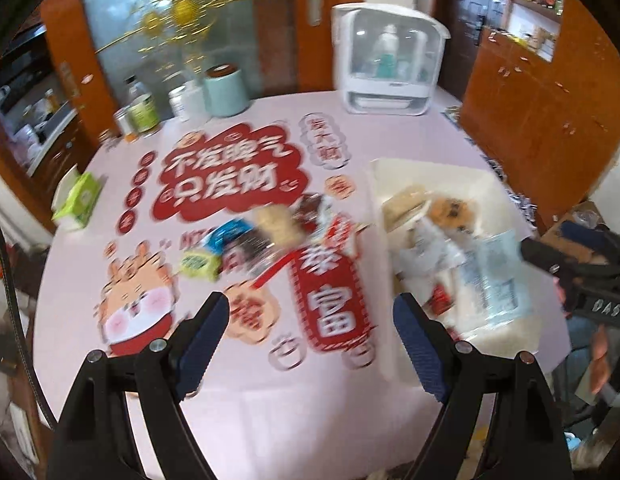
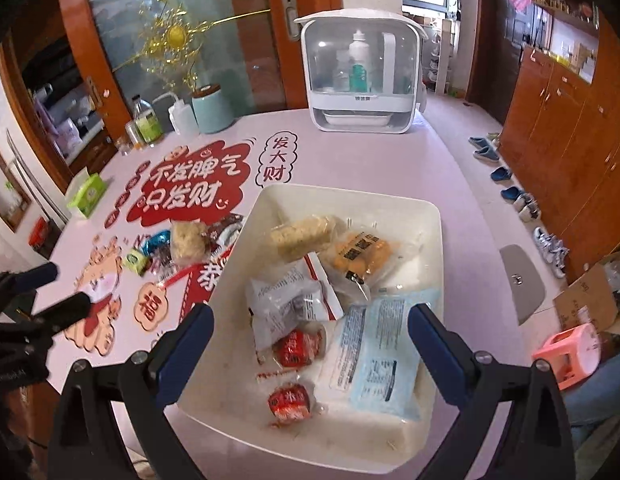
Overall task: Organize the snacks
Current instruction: 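Move both open tools back to the snack pile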
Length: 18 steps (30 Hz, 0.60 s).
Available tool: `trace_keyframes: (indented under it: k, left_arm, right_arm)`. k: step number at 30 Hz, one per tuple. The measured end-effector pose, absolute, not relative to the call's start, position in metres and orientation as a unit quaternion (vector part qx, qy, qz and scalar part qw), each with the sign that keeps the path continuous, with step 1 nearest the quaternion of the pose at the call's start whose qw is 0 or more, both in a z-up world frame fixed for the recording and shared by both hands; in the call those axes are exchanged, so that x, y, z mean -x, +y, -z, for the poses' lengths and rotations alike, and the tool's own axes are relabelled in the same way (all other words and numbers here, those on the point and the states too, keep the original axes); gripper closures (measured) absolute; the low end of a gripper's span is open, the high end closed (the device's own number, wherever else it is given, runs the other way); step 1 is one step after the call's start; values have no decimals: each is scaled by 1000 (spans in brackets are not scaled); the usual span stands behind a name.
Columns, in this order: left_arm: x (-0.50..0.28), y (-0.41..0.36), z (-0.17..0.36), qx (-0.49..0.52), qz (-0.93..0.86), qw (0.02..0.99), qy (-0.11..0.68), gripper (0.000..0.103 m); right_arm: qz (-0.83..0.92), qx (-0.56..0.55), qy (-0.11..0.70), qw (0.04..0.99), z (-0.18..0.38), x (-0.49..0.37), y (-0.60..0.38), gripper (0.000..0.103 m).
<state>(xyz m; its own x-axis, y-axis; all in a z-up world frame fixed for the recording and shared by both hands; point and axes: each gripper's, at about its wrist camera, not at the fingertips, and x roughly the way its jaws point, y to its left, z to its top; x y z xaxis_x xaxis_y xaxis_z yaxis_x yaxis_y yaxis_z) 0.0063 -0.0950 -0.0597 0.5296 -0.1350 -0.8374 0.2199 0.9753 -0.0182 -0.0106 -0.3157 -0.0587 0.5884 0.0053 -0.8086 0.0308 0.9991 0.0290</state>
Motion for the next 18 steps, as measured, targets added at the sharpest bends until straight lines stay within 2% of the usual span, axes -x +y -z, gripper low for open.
trace_keyframes:
  k: [9, 15, 18]
  left_arm:
    - [-10, -28, 51, -44, 60, 882, 465, 20]
    - [-36, 17, 47, -48, 53, 889, 452, 19]
    - [-56, 38, 55, -49, 56, 887, 456, 15]
  right_arm:
    - [-18, -9, 435, 900, 51, -2, -265, 5]
    - [-44, -19, 440, 897, 56, -25, -220, 14]
    - [-51, -16, 450, 891, 63, -41, -197, 20]
